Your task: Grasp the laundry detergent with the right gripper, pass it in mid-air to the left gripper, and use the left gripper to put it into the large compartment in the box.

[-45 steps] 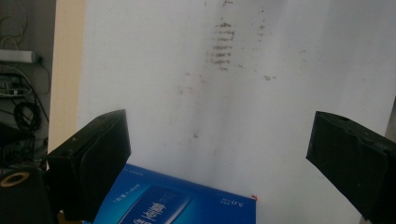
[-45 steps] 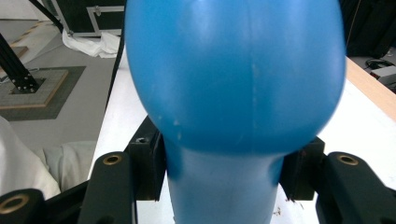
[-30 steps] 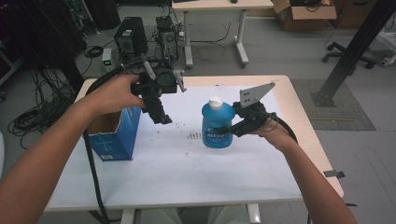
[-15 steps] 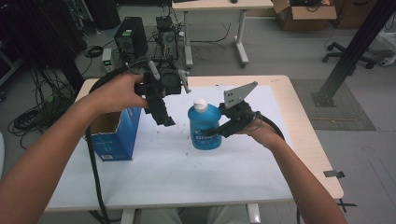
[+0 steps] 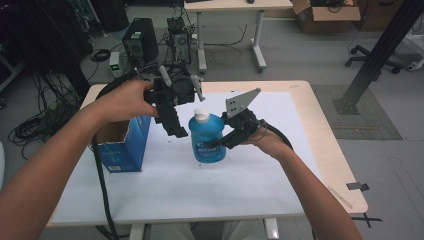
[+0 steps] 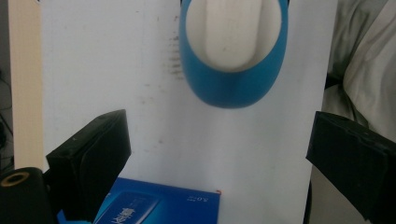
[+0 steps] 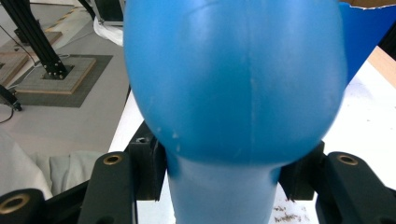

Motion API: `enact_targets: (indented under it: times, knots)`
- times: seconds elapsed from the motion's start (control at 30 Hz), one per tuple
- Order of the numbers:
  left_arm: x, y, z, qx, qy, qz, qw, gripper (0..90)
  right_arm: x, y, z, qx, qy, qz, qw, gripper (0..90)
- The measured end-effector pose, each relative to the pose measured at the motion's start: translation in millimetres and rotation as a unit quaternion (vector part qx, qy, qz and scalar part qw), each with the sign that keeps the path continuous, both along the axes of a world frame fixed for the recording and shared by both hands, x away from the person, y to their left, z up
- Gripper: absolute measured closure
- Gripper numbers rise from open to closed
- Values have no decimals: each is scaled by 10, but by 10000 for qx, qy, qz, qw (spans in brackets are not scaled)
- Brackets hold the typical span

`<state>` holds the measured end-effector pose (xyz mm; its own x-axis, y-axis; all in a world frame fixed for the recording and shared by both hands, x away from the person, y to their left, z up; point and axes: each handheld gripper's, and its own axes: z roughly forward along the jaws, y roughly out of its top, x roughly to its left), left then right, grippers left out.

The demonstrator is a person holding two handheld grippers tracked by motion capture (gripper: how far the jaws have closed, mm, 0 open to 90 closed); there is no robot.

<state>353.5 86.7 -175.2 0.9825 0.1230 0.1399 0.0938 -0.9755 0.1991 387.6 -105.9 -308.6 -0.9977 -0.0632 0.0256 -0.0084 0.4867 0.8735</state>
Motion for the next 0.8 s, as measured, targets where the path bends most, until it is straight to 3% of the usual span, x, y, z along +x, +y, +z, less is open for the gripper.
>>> enact_targets:
  times: [0.8]
  knots:
    - [11, -170, -43, 8, 60, -180, 9998, 64, -1, 190, -8, -35, 23, 130, 9999, 435]
